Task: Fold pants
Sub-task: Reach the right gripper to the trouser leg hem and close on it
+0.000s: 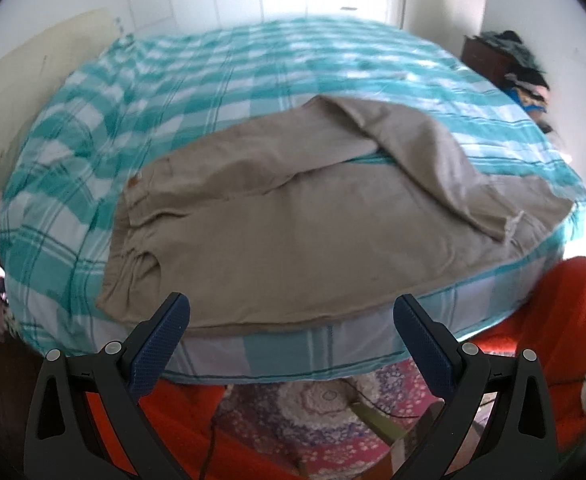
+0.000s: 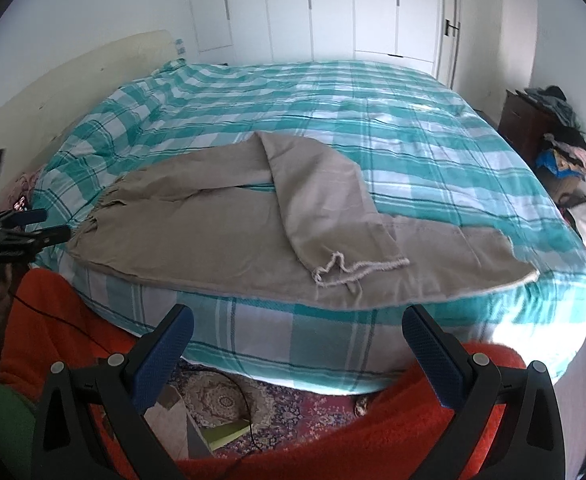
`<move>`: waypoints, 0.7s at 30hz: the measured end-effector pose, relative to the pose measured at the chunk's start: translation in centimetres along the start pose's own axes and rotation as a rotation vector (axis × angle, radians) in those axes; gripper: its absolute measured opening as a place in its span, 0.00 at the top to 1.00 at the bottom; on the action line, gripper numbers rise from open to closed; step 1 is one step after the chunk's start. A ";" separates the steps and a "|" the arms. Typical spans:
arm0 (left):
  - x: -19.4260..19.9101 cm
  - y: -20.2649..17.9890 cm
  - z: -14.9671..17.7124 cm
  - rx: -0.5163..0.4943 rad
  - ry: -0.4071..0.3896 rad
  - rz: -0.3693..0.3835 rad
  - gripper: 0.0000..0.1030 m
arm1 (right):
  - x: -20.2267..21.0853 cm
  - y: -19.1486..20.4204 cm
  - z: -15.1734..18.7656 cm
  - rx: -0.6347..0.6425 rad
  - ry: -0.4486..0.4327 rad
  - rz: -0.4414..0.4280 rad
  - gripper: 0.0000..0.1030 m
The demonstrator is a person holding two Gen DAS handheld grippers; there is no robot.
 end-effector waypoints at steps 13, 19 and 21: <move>-1.5 -0.4 0.3 -0.025 0.066 -0.062 0.01 | -3.3 1.5 0.2 0.051 0.073 -0.040 0.00; -1.8 -0.3 0.9 0.000 0.089 -0.037 0.01 | -5.2 0.8 -0.7 0.068 0.078 -0.063 0.00; -2.0 -0.3 1.4 0.012 0.102 -0.032 0.01 | -7.6 -0.9 -2.1 0.085 0.072 0.023 0.00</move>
Point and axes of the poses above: each gripper's, at about its wrist camera, not at the fingertips, and x roughly against the way its jaws point, y to its left, z to its underside, the point moved 1 cm from there along -x, roughly the way its jaws point, and after that the axes turned 12 degrees about -x, right-handed, at the moved point
